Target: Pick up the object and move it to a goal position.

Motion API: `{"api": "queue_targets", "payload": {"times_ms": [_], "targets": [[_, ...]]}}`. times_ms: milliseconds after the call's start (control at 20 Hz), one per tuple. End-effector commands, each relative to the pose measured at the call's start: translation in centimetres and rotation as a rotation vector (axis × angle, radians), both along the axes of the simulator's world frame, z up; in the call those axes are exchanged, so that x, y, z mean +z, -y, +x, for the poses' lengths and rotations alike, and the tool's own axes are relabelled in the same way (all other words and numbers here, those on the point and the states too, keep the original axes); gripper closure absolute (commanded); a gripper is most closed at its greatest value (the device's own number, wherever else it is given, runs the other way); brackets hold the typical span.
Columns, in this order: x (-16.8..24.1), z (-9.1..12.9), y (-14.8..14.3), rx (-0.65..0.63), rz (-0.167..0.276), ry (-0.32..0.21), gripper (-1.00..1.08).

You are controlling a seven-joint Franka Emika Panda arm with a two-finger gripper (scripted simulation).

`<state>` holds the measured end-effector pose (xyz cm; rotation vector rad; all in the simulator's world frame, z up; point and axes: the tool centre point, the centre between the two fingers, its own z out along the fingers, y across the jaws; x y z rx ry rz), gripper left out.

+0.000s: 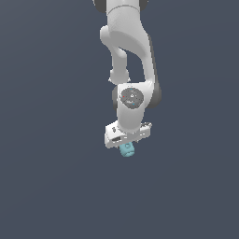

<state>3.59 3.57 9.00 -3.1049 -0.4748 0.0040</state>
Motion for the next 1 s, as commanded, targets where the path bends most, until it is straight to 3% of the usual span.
{"api": "queue_targets", "payload": {"times_ms": [0, 800, 850, 950], "targets": [[0.0, 0.0, 0.0, 0.000, 0.000, 0.001, -0.92], [-5.1, 0.1, 0.0, 0.005, 0.000, 0.003, -0.92], [-5.1, 0.1, 0.0, 0.005, 0.000, 0.003, 1.08], [-5.1, 0.1, 0.0, 0.005, 0.000, 0.003, 1.08]]}}
